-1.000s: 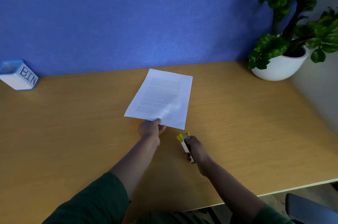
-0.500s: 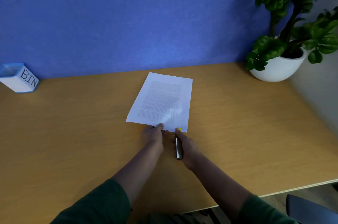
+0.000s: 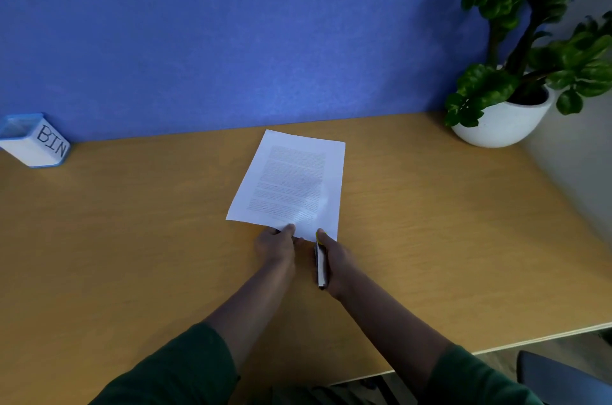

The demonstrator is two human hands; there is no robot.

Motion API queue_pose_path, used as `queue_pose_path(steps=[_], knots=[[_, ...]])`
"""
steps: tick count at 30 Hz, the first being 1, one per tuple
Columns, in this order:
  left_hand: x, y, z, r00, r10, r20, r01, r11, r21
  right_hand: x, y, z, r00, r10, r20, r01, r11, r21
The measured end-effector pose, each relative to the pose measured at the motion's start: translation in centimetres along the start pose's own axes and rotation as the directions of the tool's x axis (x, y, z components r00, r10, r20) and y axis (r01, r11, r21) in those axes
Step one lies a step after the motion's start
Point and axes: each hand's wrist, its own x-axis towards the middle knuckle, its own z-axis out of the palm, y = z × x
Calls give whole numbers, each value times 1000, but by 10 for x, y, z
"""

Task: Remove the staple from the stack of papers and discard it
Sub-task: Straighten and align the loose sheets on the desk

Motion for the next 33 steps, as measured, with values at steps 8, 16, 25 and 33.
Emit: queue_pose_path(steps=[8, 16, 25, 33], knots=[[1, -3, 1, 999, -26, 25, 27, 999, -17, 7, -8, -2, 999, 44, -15, -42, 991, 129], [1, -4, 2, 998, -55, 24, 55, 998, -27, 8, -7, 0, 994, 23, -110, -9, 992, 128], [7, 10, 1, 995, -81, 57, 88, 985, -146, -1, -17, -20, 998, -57, -19, 52, 983, -178], [15, 18, -1, 991, -119, 55, 125, 983, -135, 23, -54, -106, 686, -657, -313, -11, 420, -907]])
